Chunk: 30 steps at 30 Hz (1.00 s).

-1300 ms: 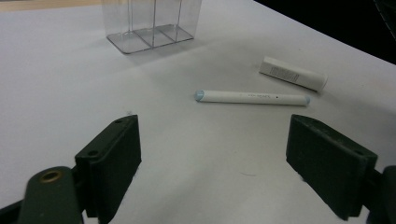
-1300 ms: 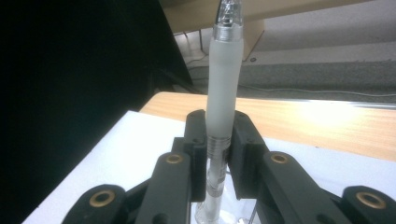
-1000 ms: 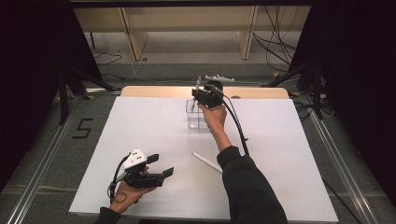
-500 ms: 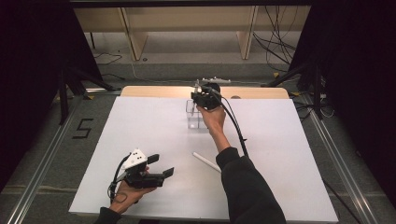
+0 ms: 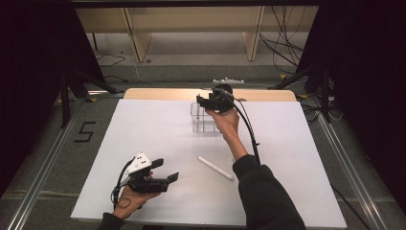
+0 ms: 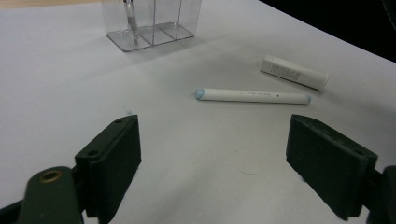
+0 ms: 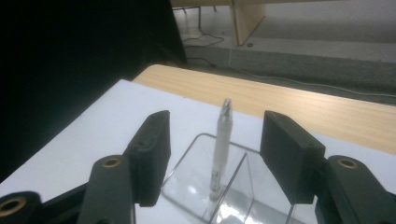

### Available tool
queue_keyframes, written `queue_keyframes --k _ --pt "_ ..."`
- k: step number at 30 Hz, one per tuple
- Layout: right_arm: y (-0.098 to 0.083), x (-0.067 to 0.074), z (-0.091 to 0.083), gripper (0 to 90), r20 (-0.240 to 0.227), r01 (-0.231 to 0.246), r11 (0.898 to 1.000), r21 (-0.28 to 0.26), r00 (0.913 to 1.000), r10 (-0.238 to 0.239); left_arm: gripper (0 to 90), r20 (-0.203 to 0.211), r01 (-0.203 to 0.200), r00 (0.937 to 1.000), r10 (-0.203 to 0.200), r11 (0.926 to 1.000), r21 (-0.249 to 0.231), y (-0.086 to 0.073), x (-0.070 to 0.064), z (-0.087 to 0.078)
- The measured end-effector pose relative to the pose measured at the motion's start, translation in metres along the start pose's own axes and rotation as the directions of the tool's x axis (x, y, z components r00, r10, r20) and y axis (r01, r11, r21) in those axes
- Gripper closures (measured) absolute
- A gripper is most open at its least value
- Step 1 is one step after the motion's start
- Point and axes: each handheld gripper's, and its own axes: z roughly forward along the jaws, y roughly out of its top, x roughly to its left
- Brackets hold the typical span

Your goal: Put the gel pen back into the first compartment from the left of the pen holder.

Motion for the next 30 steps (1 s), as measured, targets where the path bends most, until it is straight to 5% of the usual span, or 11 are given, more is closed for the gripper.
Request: queue_keyframes --k 14,30 --pt "-0.018 0.008 -0.034 31.6 -0.127 0.087 0.994 0.069 0.9889 -0.078 17.4 -0.001 0.011 0.9999 -0.011 0.9999 -0.001 -0.001 0.001 0.002" --pt "-0.034 0.019 -0.058 28.2 -0.177 0.203 0.97 0.135 0.9681 -0.178 17.3 -0.004 0.011 0.9999 -0.011 0.9999 0.002 -0.001 0.001 0.002"
